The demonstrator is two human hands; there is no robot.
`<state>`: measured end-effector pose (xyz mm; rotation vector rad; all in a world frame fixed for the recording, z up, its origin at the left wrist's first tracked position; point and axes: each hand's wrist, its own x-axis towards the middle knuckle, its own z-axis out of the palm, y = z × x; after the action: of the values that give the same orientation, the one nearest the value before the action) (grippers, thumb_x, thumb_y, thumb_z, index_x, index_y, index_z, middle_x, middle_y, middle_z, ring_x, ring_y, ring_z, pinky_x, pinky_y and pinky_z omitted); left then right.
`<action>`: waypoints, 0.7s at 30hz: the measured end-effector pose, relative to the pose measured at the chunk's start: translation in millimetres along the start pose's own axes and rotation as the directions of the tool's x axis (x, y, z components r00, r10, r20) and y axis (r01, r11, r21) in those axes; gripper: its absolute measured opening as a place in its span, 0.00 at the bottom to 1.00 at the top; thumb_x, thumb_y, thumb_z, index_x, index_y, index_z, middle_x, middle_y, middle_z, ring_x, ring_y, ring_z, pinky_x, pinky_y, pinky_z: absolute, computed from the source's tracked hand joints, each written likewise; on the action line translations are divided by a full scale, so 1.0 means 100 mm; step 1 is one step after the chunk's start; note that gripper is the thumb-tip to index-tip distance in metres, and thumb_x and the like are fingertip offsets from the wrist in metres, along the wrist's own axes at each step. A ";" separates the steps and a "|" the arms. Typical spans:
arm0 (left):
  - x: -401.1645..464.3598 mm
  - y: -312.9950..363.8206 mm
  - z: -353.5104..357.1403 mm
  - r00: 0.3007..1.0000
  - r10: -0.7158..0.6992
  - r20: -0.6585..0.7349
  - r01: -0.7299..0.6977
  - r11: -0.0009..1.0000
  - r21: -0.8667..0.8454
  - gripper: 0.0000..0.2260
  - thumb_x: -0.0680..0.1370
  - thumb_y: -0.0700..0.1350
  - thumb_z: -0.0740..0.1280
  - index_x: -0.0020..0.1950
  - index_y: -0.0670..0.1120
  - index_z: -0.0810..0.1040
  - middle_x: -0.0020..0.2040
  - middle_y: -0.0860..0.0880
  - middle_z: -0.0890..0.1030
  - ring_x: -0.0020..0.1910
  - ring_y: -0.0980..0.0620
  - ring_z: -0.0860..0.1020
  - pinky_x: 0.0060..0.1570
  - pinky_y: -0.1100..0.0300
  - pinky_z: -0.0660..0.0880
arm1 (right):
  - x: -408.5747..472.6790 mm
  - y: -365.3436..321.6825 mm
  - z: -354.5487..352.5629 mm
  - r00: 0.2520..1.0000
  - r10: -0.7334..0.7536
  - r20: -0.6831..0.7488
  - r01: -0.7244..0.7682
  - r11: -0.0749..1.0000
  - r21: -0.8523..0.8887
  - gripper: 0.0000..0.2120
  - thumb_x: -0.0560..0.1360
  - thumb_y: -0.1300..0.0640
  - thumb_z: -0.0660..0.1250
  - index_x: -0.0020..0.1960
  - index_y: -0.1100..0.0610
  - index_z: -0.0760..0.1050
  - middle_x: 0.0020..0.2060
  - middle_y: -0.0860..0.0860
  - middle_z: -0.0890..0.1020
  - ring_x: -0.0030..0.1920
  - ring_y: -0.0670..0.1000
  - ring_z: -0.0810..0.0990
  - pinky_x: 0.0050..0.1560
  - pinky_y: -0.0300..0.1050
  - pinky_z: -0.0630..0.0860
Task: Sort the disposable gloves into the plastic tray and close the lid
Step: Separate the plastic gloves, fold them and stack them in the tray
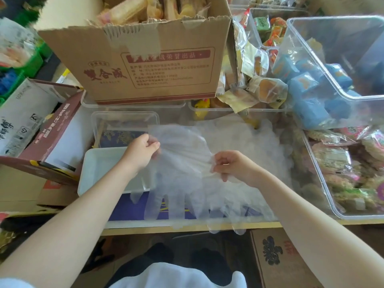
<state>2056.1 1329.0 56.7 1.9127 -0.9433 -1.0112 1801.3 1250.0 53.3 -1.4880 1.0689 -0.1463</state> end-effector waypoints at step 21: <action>0.14 -0.26 -0.16 0.996 0.001 -0.093 0.019 0.977 0.214 0.07 0.79 0.47 0.63 0.50 0.45 0.77 0.44 0.51 0.77 0.44 0.53 0.74 0.42 0.60 0.67 | 1.35 0.34 0.01 0.811 0.057 -0.582 -0.383 0.804 -0.455 0.29 0.78 0.51 0.62 0.73 0.61 0.56 0.70 0.60 0.63 0.69 0.62 0.64 0.68 0.54 0.62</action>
<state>2083.0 1332.9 35.9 2.1236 -1.0257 -0.8456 1860.7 1165.6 -40.2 -1.8723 1.8779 -0.0884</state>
